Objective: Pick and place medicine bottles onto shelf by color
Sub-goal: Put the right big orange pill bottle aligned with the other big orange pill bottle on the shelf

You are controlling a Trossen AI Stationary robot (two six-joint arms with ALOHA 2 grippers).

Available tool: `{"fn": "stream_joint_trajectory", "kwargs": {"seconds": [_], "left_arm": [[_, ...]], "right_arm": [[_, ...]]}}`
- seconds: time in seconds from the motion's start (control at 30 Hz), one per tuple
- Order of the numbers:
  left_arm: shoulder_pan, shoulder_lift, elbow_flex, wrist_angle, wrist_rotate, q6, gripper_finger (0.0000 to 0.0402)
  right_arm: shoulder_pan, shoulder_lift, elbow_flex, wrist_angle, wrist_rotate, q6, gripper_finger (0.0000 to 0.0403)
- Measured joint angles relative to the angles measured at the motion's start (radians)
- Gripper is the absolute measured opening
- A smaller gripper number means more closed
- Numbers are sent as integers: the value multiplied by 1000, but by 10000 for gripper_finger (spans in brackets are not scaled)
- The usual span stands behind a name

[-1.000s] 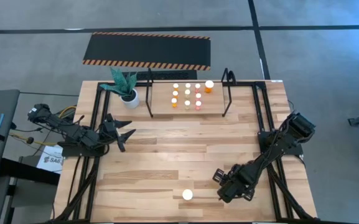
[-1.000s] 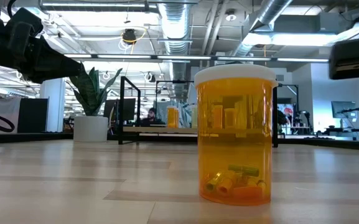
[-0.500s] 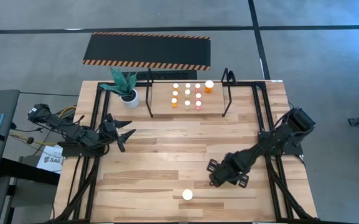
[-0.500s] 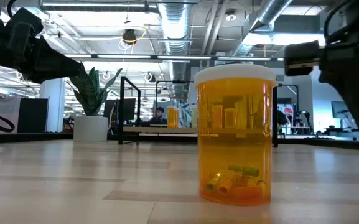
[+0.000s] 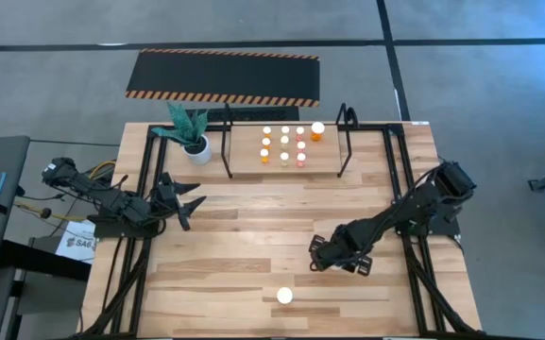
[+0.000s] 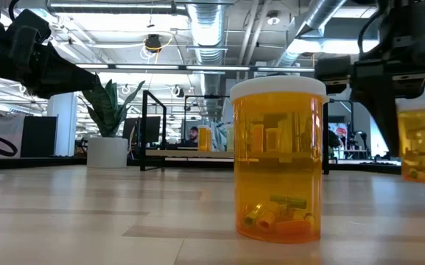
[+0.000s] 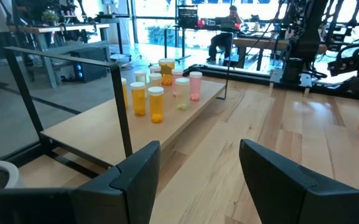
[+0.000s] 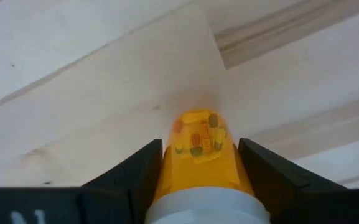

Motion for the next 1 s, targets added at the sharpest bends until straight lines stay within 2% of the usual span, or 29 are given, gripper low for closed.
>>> {"fn": "stream_joint_trajectory", "kwargs": {"seconds": [0.2, 0.47, 1.0], "left_arm": [[0, 0, 0, 0, 0, 0, 208], [0, 0, 0, 0, 0, 0, 208], [0, 0, 0, 0, 0, 0, 208]], "right_arm": [[-57, 0, 26, -24, 0, -82, 231], [-179, 0, 95, -139, 2, -261, 224], [-485, 0, 214, -291, 11, -711, 223]]}}
